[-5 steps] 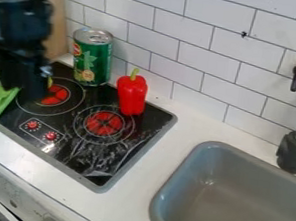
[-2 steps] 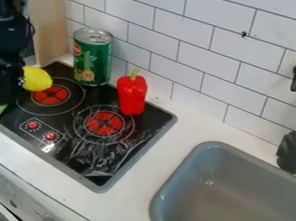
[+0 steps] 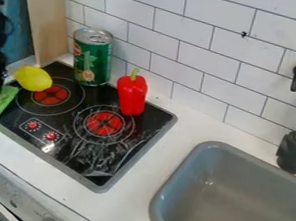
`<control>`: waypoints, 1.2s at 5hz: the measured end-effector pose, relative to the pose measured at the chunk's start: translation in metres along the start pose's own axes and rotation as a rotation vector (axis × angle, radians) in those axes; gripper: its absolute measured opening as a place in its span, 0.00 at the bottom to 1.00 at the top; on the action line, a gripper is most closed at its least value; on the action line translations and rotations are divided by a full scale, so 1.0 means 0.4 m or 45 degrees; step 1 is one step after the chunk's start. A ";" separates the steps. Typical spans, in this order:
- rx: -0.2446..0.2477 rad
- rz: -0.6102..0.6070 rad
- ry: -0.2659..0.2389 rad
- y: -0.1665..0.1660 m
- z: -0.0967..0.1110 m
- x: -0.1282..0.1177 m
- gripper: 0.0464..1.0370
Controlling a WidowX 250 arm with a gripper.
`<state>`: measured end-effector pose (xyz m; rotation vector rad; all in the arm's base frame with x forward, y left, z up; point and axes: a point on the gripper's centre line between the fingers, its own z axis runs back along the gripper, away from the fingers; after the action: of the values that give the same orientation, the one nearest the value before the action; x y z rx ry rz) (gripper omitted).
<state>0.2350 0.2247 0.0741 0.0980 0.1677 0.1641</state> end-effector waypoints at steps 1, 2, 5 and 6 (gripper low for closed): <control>-0.015 0.044 0.056 0.034 -0.031 -0.009 0.96; 0.017 0.066 0.081 0.041 -0.051 -0.019 0.96; -0.056 0.101 -0.042 0.040 -0.110 0.005 0.96; -0.219 -0.050 -0.084 -0.069 -0.099 0.011 0.96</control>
<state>0.2369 0.2016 0.0315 -0.0710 0.0888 0.1357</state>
